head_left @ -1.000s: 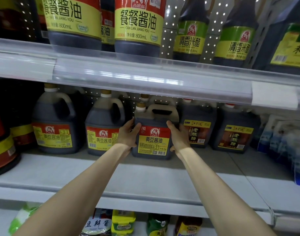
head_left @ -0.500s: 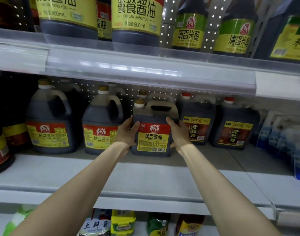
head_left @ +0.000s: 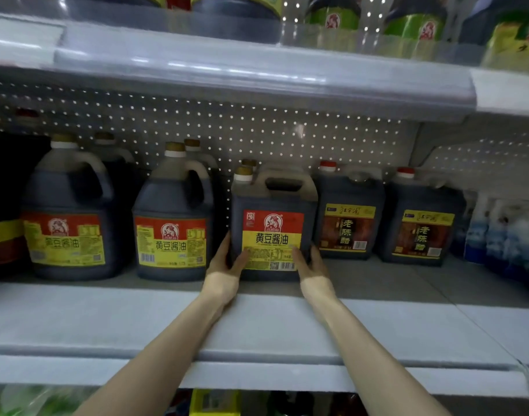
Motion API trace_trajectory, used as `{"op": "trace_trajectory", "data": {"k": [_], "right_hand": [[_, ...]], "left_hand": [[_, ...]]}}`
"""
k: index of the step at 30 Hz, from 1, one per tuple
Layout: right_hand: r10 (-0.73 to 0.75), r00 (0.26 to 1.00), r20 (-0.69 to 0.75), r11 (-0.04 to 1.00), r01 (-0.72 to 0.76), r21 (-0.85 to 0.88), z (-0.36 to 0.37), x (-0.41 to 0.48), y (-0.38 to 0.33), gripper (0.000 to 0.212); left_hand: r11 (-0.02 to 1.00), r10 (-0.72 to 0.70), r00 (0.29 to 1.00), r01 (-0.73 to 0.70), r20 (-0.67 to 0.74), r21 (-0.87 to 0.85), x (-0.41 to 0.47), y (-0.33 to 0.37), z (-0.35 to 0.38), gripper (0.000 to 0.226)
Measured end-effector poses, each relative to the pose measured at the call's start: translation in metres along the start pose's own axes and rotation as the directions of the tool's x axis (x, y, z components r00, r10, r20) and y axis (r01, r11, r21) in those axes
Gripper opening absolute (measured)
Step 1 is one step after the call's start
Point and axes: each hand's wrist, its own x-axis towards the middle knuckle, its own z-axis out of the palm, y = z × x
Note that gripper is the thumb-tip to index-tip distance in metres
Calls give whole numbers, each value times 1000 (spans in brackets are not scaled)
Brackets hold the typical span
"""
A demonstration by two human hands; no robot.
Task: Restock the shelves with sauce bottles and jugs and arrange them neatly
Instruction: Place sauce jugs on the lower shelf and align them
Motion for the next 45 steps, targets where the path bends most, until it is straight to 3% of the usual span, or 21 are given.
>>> {"op": "trace_trajectory", "data": {"k": [7, 19, 32, 40, 45], "right_hand": [[-11, 999, -35, 990, 6, -143, 0, 4, 5, 63], [-40, 997, -61, 978, 27, -207, -1, 0, 5, 62], [-33, 997, -63, 990, 24, -137, 1, 0, 5, 63], [4, 1000, -28, 997, -6, -71, -4, 1, -6, 60], [-80, 996, -43, 997, 79, -20, -7, -34, -28, 54]], "left_hand": [[1000, -22, 1000, 22, -11, -1, 6, -9, 0, 56], [994, -9, 1000, 8, 11, 108, 10, -12, -3, 55], [991, -14, 1000, 11, 22, 133, 11, -10, -5, 55], [992, -102, 995, 103, -17, 68, 1, 10, -1, 51], [996, -77, 997, 78, -13, 51, -37, 40, -11, 49]]}}
